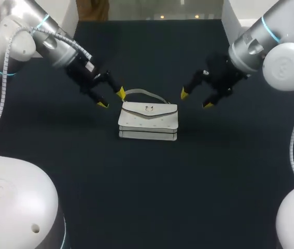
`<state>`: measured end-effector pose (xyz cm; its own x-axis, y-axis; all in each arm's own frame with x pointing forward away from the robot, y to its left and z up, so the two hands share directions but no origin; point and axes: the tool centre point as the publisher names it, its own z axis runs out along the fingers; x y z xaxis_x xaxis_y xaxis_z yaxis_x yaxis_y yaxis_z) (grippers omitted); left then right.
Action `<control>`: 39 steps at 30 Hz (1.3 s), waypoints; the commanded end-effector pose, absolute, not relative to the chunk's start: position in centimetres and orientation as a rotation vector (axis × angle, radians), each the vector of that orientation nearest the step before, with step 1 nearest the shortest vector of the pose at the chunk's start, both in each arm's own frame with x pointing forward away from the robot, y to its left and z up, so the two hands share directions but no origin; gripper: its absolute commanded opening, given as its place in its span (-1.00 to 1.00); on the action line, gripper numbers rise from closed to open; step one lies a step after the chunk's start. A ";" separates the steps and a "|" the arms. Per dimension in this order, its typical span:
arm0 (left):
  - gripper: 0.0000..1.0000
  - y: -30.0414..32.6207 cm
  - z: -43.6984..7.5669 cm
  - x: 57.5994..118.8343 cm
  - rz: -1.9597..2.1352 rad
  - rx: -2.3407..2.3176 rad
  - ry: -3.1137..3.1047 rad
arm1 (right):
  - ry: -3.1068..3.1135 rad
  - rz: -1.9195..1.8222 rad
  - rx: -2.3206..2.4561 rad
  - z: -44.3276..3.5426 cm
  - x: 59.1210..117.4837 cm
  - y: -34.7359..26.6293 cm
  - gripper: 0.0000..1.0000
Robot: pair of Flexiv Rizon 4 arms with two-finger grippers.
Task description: Pick up the bag, open it, inspect its contents, close it, and place it on the opposite side
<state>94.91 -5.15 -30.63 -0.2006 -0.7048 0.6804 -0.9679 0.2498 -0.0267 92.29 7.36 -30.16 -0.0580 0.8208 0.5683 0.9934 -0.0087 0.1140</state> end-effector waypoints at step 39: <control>0.55 -7.7 -33.9 97.1 0.743 1.573 -1.276 | -1.044 -0.897 -1.874 -35.1 94.1 12.2 0.47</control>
<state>96.54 -7.74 -33.66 0.2760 -0.3863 0.8801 -0.9569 -0.0247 0.2892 93.89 12.32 -34.79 0.4329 0.3482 0.8315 0.8762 -0.3794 -0.2973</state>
